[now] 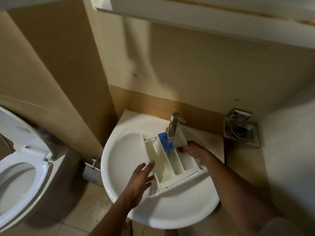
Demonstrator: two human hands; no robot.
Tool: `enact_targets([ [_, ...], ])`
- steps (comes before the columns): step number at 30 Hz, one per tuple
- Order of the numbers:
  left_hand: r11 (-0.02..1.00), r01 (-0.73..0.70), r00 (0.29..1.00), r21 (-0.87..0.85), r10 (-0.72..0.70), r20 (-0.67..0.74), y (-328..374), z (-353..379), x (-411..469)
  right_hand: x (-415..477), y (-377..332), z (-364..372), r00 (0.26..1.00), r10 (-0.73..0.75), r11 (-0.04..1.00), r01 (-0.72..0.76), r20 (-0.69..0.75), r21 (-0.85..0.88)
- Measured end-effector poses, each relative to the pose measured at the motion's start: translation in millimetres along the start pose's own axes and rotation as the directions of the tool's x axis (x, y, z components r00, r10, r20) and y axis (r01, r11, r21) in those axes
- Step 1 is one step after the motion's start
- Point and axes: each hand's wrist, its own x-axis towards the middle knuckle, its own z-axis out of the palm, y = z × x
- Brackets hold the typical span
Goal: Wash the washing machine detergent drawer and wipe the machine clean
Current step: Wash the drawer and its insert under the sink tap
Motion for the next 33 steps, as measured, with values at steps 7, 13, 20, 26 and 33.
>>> enact_targets([
  [7, 0.989, -0.145, 0.988, 0.031, 0.147, -0.052, -2, 34, -4, 2, -5, -6, 0.965, -0.143, 0.891, 0.03, -0.218, -0.453],
  [13, 0.984, -0.15, 0.982, 0.093, 0.159, -0.1, 0, 35, -2, 2, -10, -7, 0.979, -0.134, 0.856, 0.035, -0.155, -0.515],
  [20, 0.982, -0.161, 0.978, 0.101, 0.172, -0.116, -3, 35, -6, -5, -10, -8, 0.983, -0.143, 0.843, 0.059, -0.118, -0.534],
  [26, 0.975, -0.174, 0.974, 0.135, 0.19, -0.119, -13, 29, -11, -6, -3, -4, 0.991, -0.131, 0.836, 0.104, -0.013, -0.538],
  [33, 0.993, -0.116, 0.987, 0.012, 0.116, -0.114, -30, 31, -22, -4, -23, 9, 0.982, -0.181, 0.798, 0.179, 0.054, -0.576],
])
